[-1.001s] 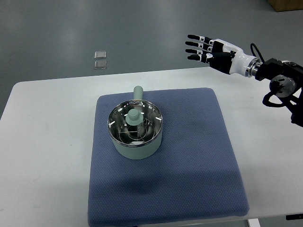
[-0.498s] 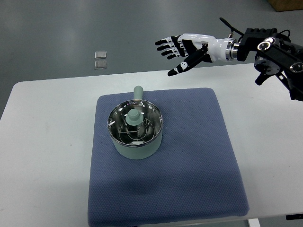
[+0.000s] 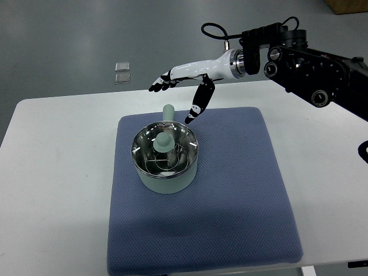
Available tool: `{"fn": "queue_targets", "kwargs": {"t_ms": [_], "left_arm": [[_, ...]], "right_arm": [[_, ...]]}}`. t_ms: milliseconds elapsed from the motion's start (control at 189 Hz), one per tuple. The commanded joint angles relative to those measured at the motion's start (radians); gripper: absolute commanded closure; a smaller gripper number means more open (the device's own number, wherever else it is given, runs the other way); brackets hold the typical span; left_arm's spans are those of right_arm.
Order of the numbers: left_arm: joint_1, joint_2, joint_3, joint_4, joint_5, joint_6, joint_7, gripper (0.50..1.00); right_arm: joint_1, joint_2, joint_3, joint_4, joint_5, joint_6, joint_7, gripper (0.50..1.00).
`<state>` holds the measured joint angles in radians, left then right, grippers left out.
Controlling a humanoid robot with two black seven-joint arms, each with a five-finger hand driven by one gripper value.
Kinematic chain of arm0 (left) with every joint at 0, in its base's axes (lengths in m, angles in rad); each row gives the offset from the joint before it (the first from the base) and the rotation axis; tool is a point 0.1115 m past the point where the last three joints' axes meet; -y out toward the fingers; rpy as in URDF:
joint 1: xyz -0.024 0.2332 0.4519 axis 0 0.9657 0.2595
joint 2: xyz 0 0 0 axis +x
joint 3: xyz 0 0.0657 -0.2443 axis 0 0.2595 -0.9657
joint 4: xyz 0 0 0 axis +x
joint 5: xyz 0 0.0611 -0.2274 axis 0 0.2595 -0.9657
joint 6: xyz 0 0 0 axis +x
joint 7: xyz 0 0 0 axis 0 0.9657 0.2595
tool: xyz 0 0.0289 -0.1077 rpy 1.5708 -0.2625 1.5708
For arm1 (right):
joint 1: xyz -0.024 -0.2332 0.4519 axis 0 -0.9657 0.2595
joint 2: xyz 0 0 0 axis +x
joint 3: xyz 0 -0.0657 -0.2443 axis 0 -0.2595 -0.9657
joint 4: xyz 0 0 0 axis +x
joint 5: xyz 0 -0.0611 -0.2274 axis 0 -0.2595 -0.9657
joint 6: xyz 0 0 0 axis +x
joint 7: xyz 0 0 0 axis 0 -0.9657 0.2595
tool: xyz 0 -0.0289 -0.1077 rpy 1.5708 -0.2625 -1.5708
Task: Open lid and place right of pot
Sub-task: 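Lower the right hand over the glass lid's green knob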
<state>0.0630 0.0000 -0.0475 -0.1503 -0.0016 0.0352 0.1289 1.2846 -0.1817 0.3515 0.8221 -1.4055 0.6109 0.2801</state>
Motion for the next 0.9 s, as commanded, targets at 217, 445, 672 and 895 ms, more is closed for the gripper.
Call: {"fn": "queue_targets", "kwargs": {"t_ms": [217,445,672,895], "left_arm": [[-0.002,0.000,0.000,0.000,0.000,0.000,0.000,0.500],[-0.002,0.000,0.000,0.000,0.000,0.000,0.000,0.500],[-0.002,0.000,0.000,0.005,0.000,0.000,0.000,0.500],[-0.002,0.000,0.000,0.005,0.000,0.000,0.000,0.500]], "right_arm": [[0.061,0.054,-0.125,-0.001,-0.035,0.000,0.001,0.568],[0.078,0.054,-0.126,0.052,-0.035,0.000,0.037,0.572],[0.071,0.054,-0.128,0.095,-0.075,0.000,0.054,0.576],[0.062,0.054,-0.132,0.094,-0.109,0.000,0.057,0.576]]}}
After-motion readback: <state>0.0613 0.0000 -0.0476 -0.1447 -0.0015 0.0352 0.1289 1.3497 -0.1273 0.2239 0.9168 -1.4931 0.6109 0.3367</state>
